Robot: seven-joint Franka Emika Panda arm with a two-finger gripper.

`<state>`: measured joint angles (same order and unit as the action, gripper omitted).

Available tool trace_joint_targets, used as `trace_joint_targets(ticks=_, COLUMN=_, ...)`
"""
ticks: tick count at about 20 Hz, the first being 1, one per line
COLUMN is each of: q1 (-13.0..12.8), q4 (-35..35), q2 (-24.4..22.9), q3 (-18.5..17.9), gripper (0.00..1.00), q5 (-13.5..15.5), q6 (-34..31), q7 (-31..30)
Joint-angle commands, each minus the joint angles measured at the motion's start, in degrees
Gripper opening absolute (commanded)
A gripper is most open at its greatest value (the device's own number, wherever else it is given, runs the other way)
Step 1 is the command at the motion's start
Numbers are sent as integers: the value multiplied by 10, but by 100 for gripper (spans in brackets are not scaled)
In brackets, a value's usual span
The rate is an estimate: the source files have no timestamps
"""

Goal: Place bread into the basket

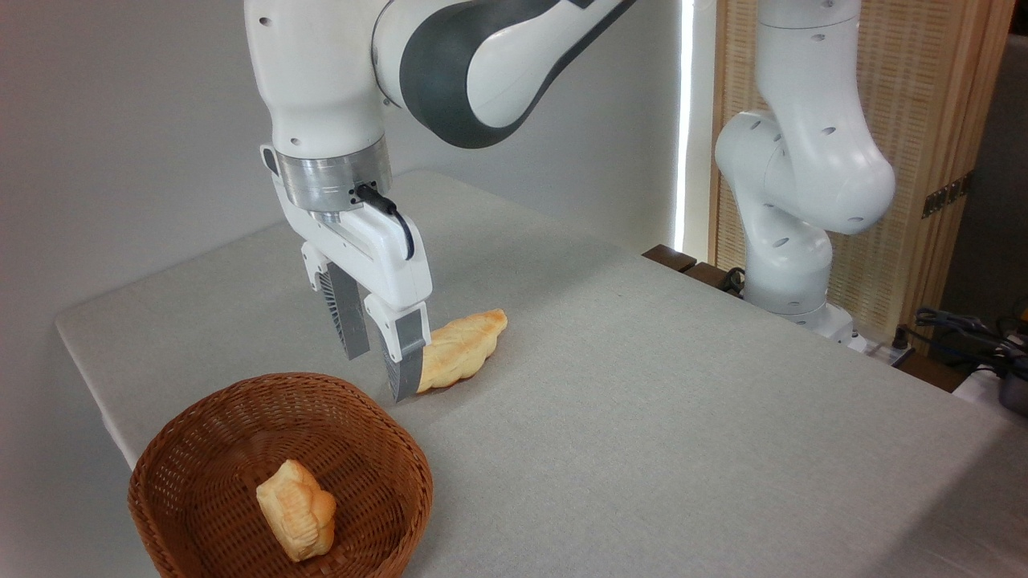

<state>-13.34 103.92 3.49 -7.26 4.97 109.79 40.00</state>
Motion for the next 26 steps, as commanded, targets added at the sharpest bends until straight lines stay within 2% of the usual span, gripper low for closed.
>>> trace_joint_targets(ticks=1, q1=-2, q4=-6, q2=-4, q3=-4, gripper=100, q5=-6, q6=-26, q7=0)
trace_joint_targets(ticks=26, q1=-2, q4=-6, q2=-6, q3=-4, gripper=100, q5=-6, q6=-34, q7=-3)
